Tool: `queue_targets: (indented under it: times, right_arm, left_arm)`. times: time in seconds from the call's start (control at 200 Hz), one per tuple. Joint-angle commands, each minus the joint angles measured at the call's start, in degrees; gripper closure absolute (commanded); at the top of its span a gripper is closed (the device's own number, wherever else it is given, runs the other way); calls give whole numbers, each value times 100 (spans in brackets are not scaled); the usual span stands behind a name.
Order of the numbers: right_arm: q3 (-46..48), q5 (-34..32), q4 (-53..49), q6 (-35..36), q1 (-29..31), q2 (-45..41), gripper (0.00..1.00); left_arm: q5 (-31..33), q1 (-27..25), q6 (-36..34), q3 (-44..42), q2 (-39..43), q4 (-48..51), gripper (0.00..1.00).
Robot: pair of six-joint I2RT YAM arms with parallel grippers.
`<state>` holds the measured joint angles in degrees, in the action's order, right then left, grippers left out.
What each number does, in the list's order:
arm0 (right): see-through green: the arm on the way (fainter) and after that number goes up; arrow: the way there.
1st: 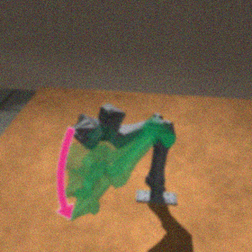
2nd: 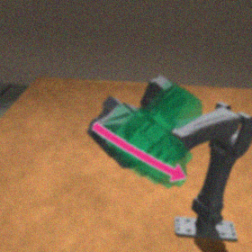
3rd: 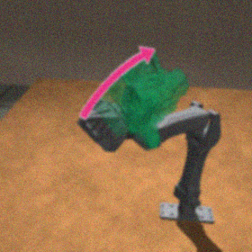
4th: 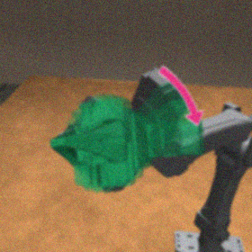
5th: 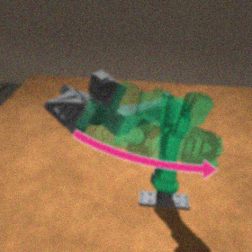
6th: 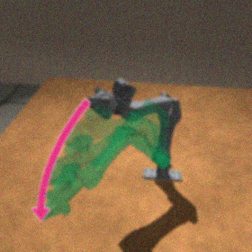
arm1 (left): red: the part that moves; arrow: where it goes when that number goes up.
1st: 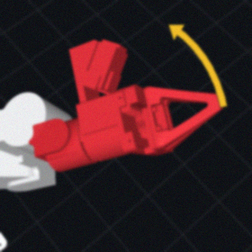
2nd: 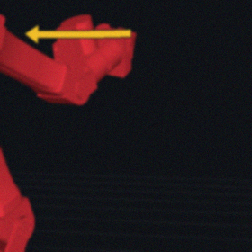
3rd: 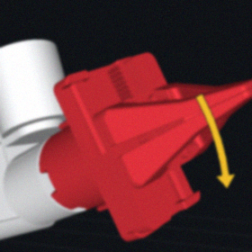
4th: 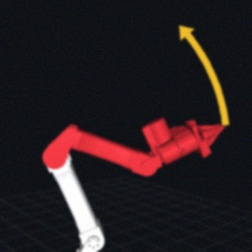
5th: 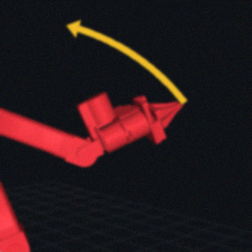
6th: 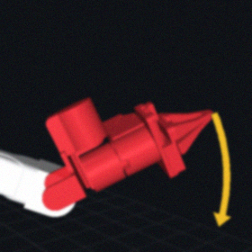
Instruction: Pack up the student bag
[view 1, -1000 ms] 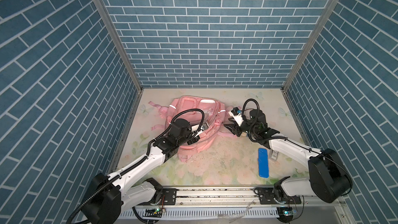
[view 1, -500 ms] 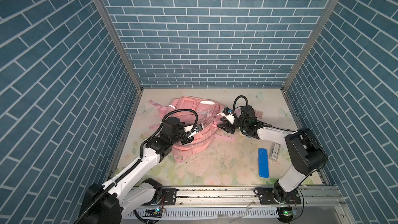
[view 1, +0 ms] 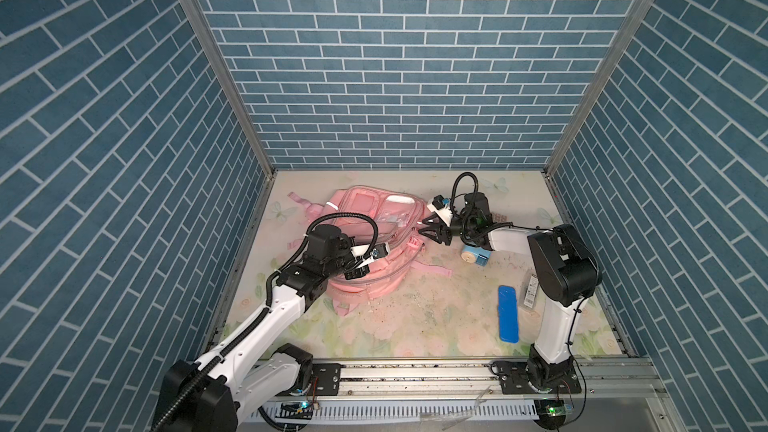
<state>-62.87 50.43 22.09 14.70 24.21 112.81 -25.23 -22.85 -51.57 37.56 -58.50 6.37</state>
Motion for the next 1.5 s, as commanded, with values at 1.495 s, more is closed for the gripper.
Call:
queue_targets:
  times: [1.495]
  right_arm:
    - [262, 589, 803, -435, 263, 52, 84]
  left_arm:
    - [-482, 483, 42, 226, 30, -513, 100]
